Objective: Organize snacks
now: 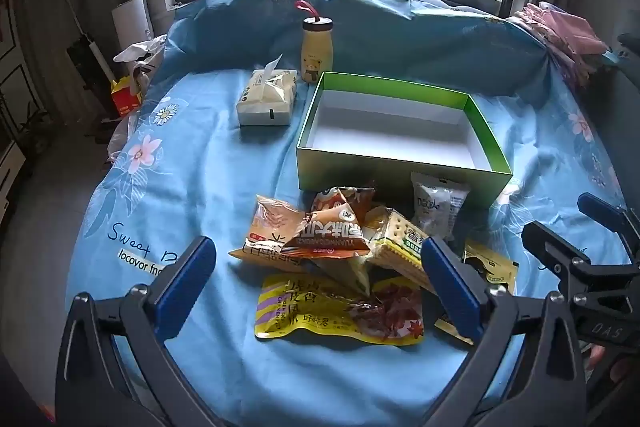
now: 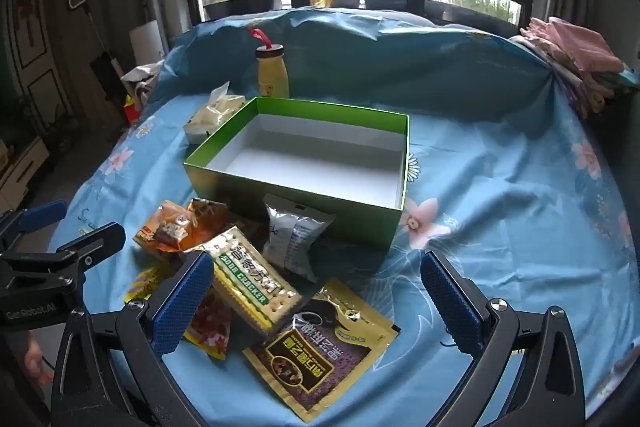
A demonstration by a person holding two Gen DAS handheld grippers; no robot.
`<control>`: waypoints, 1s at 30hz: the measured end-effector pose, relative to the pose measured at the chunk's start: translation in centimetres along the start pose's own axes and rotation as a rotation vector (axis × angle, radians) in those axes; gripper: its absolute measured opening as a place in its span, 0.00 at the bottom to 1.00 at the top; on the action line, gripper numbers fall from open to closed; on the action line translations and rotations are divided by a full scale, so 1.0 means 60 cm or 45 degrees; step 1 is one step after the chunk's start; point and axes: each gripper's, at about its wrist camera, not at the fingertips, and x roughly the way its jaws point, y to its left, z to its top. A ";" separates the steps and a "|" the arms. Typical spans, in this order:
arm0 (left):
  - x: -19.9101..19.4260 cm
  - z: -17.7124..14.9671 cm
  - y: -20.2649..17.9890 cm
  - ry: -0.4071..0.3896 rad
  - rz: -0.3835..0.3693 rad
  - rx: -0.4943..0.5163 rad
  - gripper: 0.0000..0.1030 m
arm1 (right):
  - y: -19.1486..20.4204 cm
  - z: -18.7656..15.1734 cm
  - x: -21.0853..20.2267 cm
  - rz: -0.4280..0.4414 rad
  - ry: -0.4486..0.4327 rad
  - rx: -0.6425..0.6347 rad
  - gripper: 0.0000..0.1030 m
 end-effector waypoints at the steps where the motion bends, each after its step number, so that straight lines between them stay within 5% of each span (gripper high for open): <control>1: 0.001 0.000 0.000 0.001 0.000 0.001 1.00 | -0.003 -0.002 0.001 0.010 0.022 0.004 1.00; 17: 0.020 -0.005 -0.006 0.074 -0.123 -0.034 1.00 | 0.002 0.002 0.007 0.012 0.046 0.022 1.00; 23: 0.046 -0.024 -0.003 0.200 -0.354 -0.090 1.00 | -0.033 -0.025 0.017 0.151 0.079 0.080 1.00; 30: 0.059 -0.066 -0.020 0.278 -0.652 -0.103 1.00 | -0.101 -0.080 0.037 0.387 0.220 0.341 1.00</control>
